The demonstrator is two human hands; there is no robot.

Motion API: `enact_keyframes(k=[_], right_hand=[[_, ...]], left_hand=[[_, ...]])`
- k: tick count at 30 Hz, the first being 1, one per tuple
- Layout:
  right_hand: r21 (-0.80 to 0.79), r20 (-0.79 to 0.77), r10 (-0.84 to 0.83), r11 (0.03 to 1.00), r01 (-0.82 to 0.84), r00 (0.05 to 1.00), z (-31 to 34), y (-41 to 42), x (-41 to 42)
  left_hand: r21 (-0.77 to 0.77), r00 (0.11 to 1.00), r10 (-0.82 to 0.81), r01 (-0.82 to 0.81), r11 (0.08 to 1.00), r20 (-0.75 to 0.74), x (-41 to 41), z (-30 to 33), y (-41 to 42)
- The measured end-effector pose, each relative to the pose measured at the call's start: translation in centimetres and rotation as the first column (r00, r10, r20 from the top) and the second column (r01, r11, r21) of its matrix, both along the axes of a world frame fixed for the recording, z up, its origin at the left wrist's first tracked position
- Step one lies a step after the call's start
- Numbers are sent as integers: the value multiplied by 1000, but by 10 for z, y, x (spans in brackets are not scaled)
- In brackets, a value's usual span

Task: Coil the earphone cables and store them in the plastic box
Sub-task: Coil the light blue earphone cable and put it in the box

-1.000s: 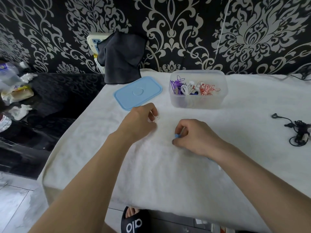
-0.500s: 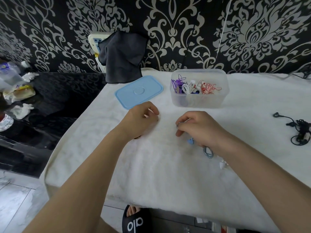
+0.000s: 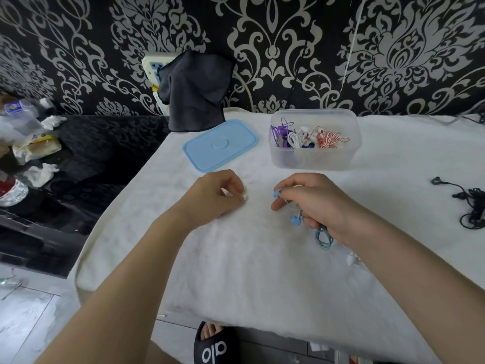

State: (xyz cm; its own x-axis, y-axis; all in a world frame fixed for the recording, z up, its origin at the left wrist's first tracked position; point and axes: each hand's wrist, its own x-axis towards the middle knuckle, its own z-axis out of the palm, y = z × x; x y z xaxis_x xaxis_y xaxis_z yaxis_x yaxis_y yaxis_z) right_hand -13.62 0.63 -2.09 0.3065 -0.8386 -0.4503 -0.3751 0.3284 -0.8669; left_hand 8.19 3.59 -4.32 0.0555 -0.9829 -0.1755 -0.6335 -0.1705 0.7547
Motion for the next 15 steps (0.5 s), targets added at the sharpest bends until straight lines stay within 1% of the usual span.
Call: enact_keyframes(k=[2, 4, 7, 9, 12, 15], right_hand=[[5, -16, 1, 1000, -1, 1000, 0, 1, 2], [3, -24, 8, 1000, -8, 1000, 0, 1, 4], [-3, -26, 13, 1000, -13, 1000, 0, 2, 5], [-1, -25, 14, 1000, -14, 1000, 1, 2, 4], [-14, -24, 11, 1000, -12, 1000, -1, 1, 3], [-16, -15, -1, 1000, 0, 1000, -2, 0, 4]], left_hand=[[-24, 994, -48, 50, 998, 94, -1, -4, 4], [-58, 993, -44, 51, 997, 112, -1, -4, 4], [-144, 994, 48, -34, 989, 94, 2, 0, -2], [-191, 984, 119, -92, 977, 135, 6, 0, -8], [-177, 954, 202, -164, 970, 222, 15, -6, -19], [-154, 932, 282, -251, 956, 227, 27, -6, -28]])
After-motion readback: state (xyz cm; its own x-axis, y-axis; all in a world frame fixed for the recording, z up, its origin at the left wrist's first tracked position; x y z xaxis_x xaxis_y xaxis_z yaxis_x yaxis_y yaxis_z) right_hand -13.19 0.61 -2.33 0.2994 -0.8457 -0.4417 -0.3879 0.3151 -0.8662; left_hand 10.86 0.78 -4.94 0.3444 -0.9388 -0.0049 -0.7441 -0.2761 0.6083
